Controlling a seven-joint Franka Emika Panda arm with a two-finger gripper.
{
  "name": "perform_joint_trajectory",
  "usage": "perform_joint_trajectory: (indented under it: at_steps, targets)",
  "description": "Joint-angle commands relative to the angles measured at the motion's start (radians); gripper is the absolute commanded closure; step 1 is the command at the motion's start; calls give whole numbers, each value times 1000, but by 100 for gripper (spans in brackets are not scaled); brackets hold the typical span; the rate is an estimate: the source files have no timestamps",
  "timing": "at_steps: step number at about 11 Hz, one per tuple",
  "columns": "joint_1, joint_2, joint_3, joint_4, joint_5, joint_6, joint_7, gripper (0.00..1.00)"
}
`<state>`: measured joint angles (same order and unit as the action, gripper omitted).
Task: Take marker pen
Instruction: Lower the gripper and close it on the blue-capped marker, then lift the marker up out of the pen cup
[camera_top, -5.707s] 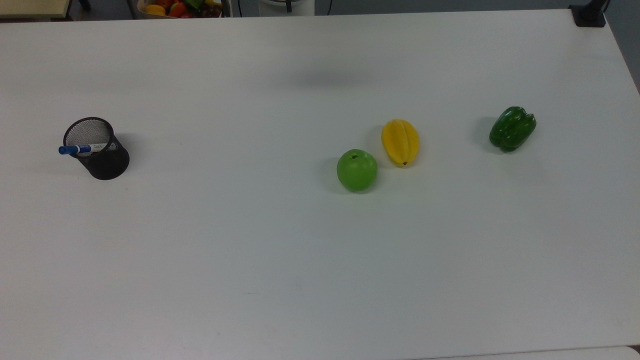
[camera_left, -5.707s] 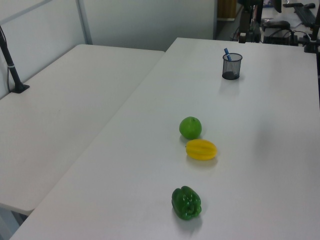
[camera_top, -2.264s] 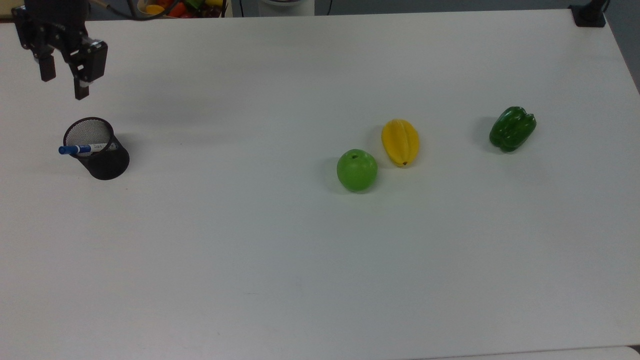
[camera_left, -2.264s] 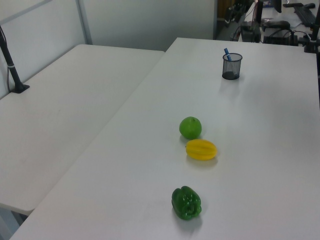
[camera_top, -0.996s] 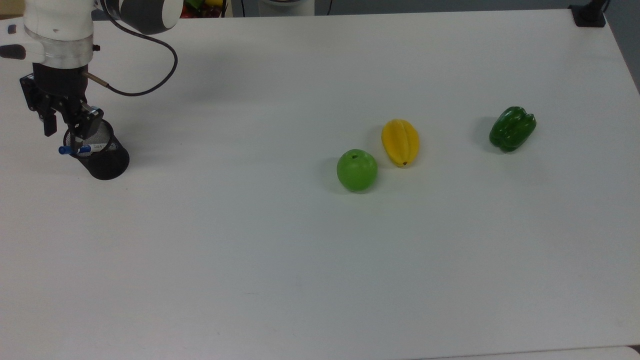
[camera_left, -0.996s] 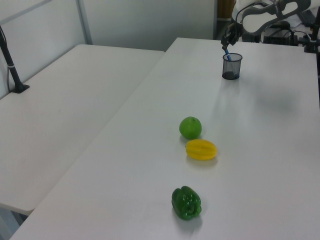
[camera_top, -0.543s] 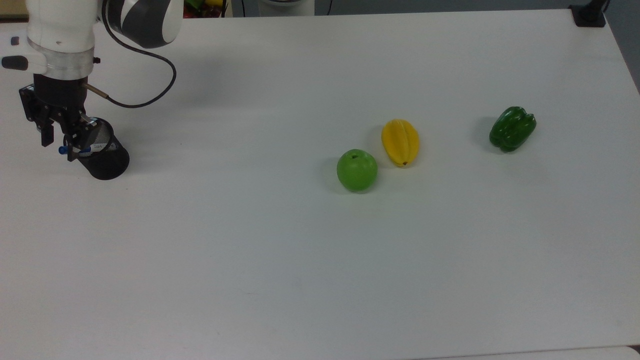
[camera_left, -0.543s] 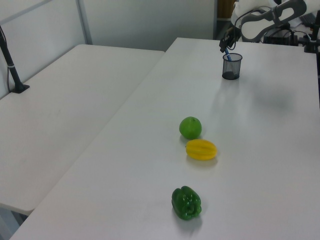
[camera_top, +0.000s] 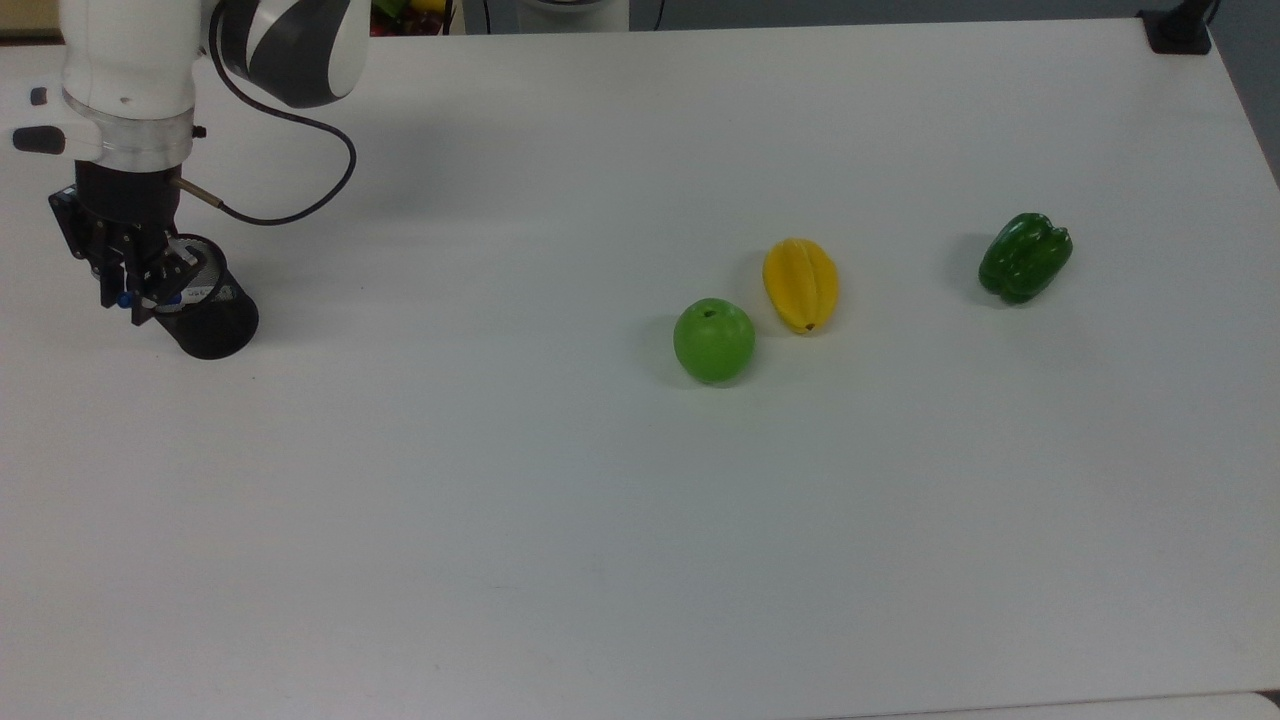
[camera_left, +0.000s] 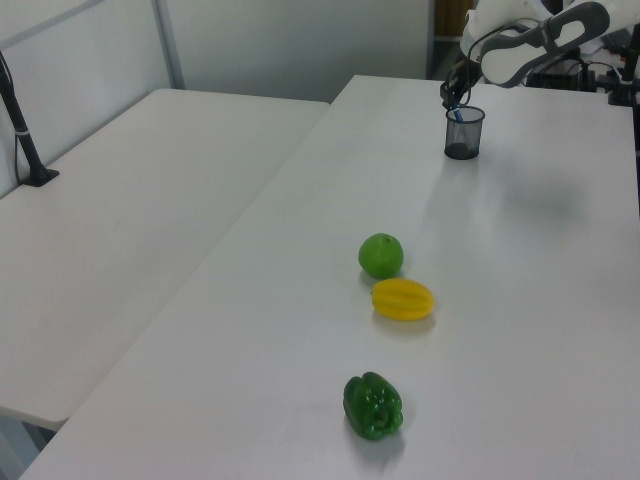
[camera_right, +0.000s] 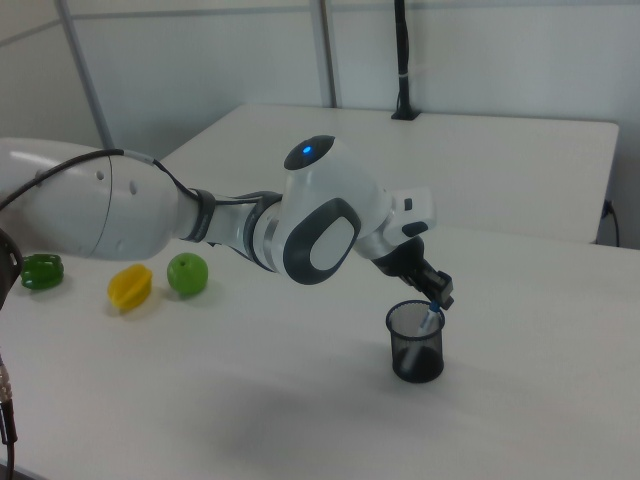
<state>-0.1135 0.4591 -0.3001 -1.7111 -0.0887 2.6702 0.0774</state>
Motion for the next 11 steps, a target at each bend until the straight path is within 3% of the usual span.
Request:
perform_joint_trajectory:
  at_steps: [1, 6, 11]
  targets:
    - [6, -7, -5, -13, -3, 27, -12, 100]
    - [6, -39, -5, -10, -2, 20, -8, 100]
    - [6, -175, -4, -9, 23, -33, -10, 100]
